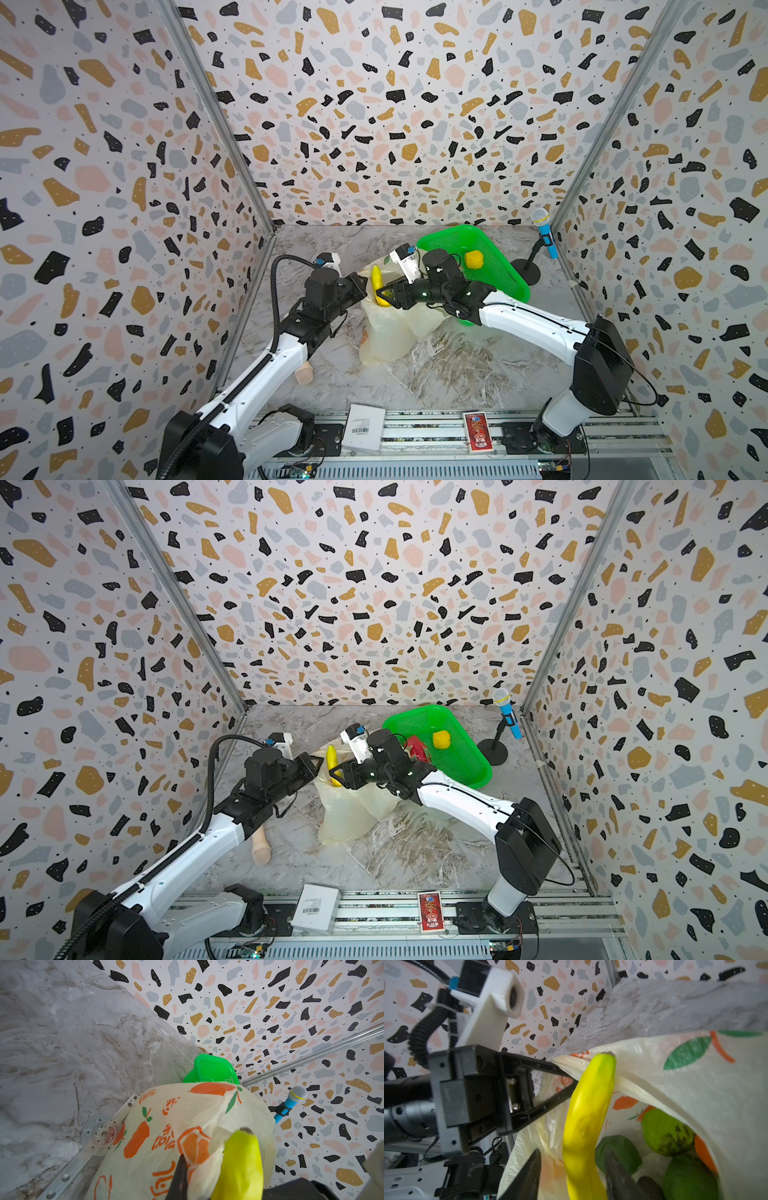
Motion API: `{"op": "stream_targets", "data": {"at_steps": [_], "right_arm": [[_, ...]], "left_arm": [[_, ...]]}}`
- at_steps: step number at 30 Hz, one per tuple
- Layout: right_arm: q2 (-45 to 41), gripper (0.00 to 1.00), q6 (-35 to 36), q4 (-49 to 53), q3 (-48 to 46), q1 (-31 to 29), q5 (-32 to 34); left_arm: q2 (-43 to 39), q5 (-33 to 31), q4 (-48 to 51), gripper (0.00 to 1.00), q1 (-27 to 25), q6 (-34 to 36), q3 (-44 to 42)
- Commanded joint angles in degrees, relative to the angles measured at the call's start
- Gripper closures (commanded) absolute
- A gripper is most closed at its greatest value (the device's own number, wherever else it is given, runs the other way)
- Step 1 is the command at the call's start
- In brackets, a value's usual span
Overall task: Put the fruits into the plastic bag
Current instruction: 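Lower the banana with the right gripper into the bag and release it, then move the right gripper back to the basket and grasp the yellow citron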
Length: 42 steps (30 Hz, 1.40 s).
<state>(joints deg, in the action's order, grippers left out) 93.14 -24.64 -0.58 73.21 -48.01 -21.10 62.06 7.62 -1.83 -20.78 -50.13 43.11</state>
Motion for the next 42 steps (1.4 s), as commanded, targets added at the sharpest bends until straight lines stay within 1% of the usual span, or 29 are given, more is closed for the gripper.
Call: {"op": "stream_targets", "data": {"at_steps": [1, 2, 5, 10, 12, 14, 15, 16, 19, 21, 24, 26, 28, 31, 33, 37, 42], "right_arm": [[-2.2, 0.42, 2.7, 3.1, 2.5, 0.8, 2.8], [-2.4, 0.40, 3.0, 3.6, 3.0, 1.1, 2.5], [-4.1, 0.39, 3.9, 4.1, 3.9, 2.0, 2.6], [-10.5, 0.36, 5.1, 3.4, 2.9, 4.0, 4.1], [-13.7, 0.30, 5.3, 1.8, 1.9, 5.9, 4.7], [-17.1, 0.19, 6.1, 0.3, 0.7, 7.9, 6.7], [-19.1, 0.09, 6.8, -1.2, -0.4, 9.2, 7.9], [-20.9, 0.01, 7.1, -2.3, -1.3, 10.5, 9.9], [-24.7, 0.01, 4.7, -4.2, -4.5, 16.2, 14.6], [-24.8, 0.01, 2.7, -4.0, -6.0, 21.7, 14.6], [-19.2, 0.01, -0.3, 2.5, -4.1, 29.7, 14.5], [-12.8, 0.01, -0.4, 9.3, -0.3, 32.4, 15.4], [-5.9, 0.01, 0.4, 15.1, 3.8, 33.1, 18.1], [1.7, 0.01, -0.2, 18.8, 8.0, 33.8, 19.9], [5.6, 0.00, -0.6, 19.6, 9.9, 34.2, 20.4], [12.4, 0.05, -1.1, 20.5, 13.8, 35.3, 20.6], [19.8, 0.06, -0.2, 23.3, 19.7, 35.8, 21.0]], "left_arm": [[-0.6, 0.3, -2.4, 1.00, 0.3, 1.0, 2.0], [-0.6, 0.2, -2.3, 1.00, 0.3, 1.1, 2.1], [-0.6, 0.0, -2.0, 1.00, 0.3, 1.4, 2.1], [-0.6, 0.1, -2.0, 1.00, 0.2, 1.5, 2.1], [-0.6, 0.0, -2.0, 1.00, 0.3, 1.6, 2.0], [-0.6, -0.1, -2.0, 1.00, 0.3, 1.5, 1.9], [-0.5, 0.0, -2.1, 1.00, 0.3, 1.4, 1.8], [-0.5, 0.2, -2.3, 1.00, 0.3, 1.3, 1.7], [-0.6, 0.4, -2.6, 1.00, 0.3, 1.1, 1.4], [-0.6, 0.3, -2.7, 1.00, 0.3, 1.1, 1.2], [-0.3, 0.4, -2.8, 1.00, 0.3, 1.2, 1.0], [0.0, 0.8, -3.2, 1.00, 0.3, 1.0, 0.8], [0.5, 1.0, -3.3, 1.00, 0.2, 0.9, 0.9], [0.6, 1.0, -3.3, 1.00, 0.2, 1.0, 1.0], [0.5, 0.7, -3.3, 1.00, 0.3, 1.1, 0.9], [0.6, 0.5, -3.0, 1.00, 0.3, 1.6, 0.4], [1.1, 0.7, -3.9, 1.00, 0.3, 1.3, -0.3]]}}
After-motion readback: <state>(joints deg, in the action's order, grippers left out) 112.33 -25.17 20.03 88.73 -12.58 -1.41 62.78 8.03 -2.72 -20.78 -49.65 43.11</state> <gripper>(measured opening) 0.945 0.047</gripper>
